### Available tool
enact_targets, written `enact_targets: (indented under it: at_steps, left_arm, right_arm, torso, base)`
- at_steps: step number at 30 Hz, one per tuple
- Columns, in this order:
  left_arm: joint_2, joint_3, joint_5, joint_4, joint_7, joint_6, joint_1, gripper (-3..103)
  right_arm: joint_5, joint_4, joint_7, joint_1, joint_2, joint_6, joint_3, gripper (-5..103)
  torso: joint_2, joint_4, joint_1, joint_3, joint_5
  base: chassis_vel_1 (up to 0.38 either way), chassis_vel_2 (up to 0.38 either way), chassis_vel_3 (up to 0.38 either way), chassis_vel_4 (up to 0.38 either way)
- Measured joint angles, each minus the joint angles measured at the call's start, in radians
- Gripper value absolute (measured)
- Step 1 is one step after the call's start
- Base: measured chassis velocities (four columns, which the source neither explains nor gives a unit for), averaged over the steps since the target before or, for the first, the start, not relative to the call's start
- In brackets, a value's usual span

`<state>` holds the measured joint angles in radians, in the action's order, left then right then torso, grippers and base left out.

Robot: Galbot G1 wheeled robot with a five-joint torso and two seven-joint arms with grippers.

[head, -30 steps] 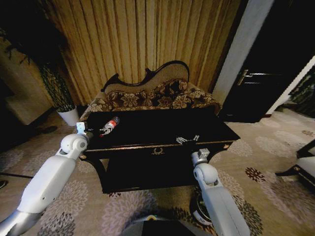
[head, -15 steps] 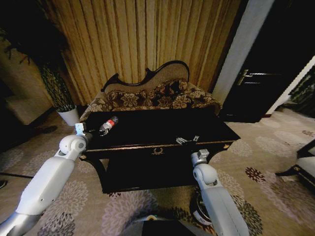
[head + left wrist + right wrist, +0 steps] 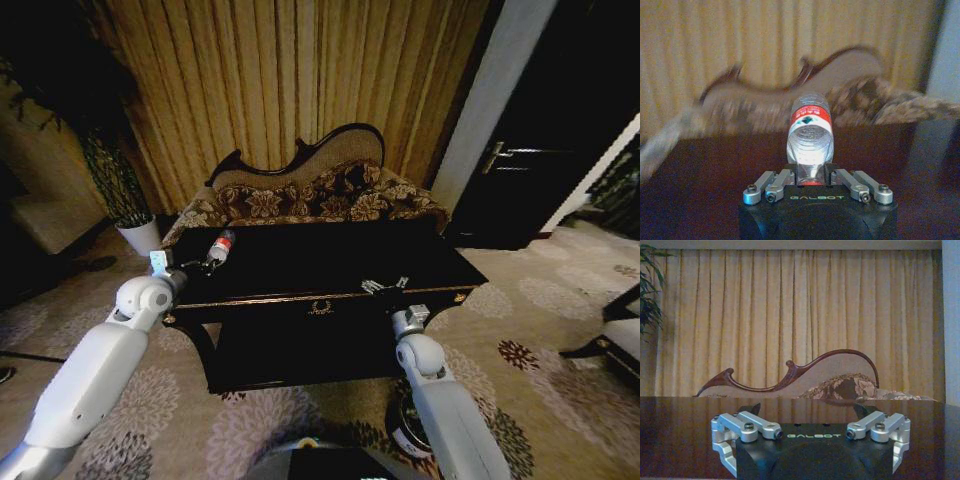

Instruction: Move to the front of the table and place the trash on the table into the trash bin.

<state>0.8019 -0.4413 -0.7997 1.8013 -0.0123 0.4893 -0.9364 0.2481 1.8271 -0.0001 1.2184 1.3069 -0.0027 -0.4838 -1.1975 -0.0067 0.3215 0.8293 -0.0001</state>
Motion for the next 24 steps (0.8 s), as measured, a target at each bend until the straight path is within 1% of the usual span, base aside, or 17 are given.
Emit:
enact_targets:
  at_steps: [1,2,3,4,5,7,8,11,12,14,15,16,19,20,22,23,24]
  left_arm:
    - [-0.002,-0.011,0.046,0.003,0.045,-0.046,-0.019,26]
    - [-0.002,-0.011,0.046,0.003,0.045,-0.046,-0.019,26]
    - [-0.002,-0.026,0.088,0.017,0.079,-0.095,-0.048,26]
    - [-0.002,-0.036,0.113,0.027,0.102,-0.124,-0.068,26]
    - [-0.002,-0.036,0.113,0.027,0.102,-0.124,-0.068,26]
    - [-0.001,-0.060,0.165,0.061,0.149,-0.181,-0.120,26]
    - [-0.001,-0.060,0.165,0.061,0.149,-0.181,-0.120,26]
    - [-0.002,-0.072,0.193,0.127,0.174,-0.216,-0.178,26]
    - [-0.002,-0.072,0.193,0.127,0.174,-0.216,-0.178,26]
    - [-0.005,-0.075,0.245,0.176,0.195,-0.248,-0.199,26]
    - [-0.005,-0.075,0.264,0.188,0.203,-0.258,-0.202,26]
    - [-0.005,-0.075,0.264,0.188,0.203,-0.258,-0.202,26]
    - [-0.012,-0.056,0.338,0.228,0.237,-0.304,-0.204,26]
    - [-0.012,-0.056,0.338,0.228,0.237,-0.304,-0.204,26]
    - [-0.021,-0.032,0.361,0.242,0.255,-0.338,-0.199,26]
    - [-0.021,-0.032,0.361,0.242,0.255,-0.338,-0.199,26]
    - [-0.025,-0.019,0.370,0.246,0.270,-0.359,-0.197,26]
  right_arm:
    - [0.000,0.003,0.000,0.001,0.001,0.000,0.000,100]
    - [0.000,0.003,0.000,0.001,0.001,0.000,0.000,100]
    - [0.000,0.012,0.000,0.002,0.002,0.000,0.003,100]
    - [0.000,0.019,0.000,0.005,0.001,0.000,0.008,100]
    - [0.000,0.019,0.000,0.005,0.001,0.000,0.008,100]
    - [0.035,0.053,0.000,0.019,-0.012,-0.005,0.029,100]
    - [0.035,0.053,0.000,0.019,-0.012,-0.005,0.029,100]
    - [0.145,0.144,0.000,0.052,-0.041,-0.063,0.053,100]
    - [0.145,0.144,0.000,0.052,-0.041,-0.063,0.053,100]
    - [0.258,0.225,0.000,0.076,-0.059,-0.134,0.068,100]
    - [0.285,0.244,0.000,0.082,-0.063,-0.154,0.071,100]
    - [0.285,0.244,0.000,0.082,-0.063,-0.154,0.071,100]
    - [0.412,0.325,0.000,0.105,-0.070,-0.232,0.084,100]
    - [0.412,0.325,0.000,0.105,-0.070,-0.232,0.084,100]
    - [0.497,0.373,0.000,0.110,-0.070,-0.275,0.092,100]
    - [0.497,0.373,0.000,0.110,-0.070,-0.275,0.092,100]
    - [0.542,0.399,0.000,0.109,-0.070,-0.294,0.096,100]
  torso:
    - [0.000,0.0001,0.000,0.000,0.0000]
    - [0.000,0.0001,0.000,0.000,0.0000]
    - [0.000,0.0002,0.000,0.000,-0.0001]
    - [0.000,0.0002,0.000,0.000,-0.0001]
    - [0.000,0.0002,0.000,0.000,-0.0001]
    - [0.000,0.0002,0.000,0.000,0.0000]
    - [0.000,0.0002,0.000,0.000,0.0000]
    - [0.000,0.0001,0.000,0.000,-0.0001]
    - [0.000,0.0001,0.000,0.000,-0.0001]
    - [0.000,0.0001,0.000,0.000,0.0000]
    - [0.000,0.0001,0.000,0.000,0.0000]
    - [0.000,0.0001,0.000,0.000,0.0000]
    - [0.000,-0.0001,0.000,0.000,0.0000]
    - [0.000,-0.0001,0.000,0.000,0.0000]
    - [0.000,0.0000,0.000,0.000,0.0000]
    - [0.000,0.0000,0.000,0.000,0.0000]
    - [0.000,0.0000,0.000,0.000,0.0000]
  base:
    - [0.000,0.000,0.000,0.000]
    - [0.000,0.000,0.000,0.000]
    - [0.000,0.000,0.000,0.000]
    - [0.000,0.000,0.000,0.000]
    - [0.000,0.000,0.000,0.000]
    - [0.000,0.000,0.000,0.000]
    - [0.000,0.000,0.000,0.000]
    - [0.000,0.000,0.000,0.000]
    - [0.000,0.000,0.000,0.000]
    - [0.000,0.000,0.000,0.000]
    - [0.000,0.000,0.000,0.000]
    - [0.000,0.000,0.000,0.000]
    - [0.000,0.000,0.000,0.000]
    - [0.000,0.000,0.000,0.000]
    - [0.000,0.000,0.000,0.000]
    - [0.000,0.000,0.000,0.000]
    - [0.000,0.000,0.000,0.000]
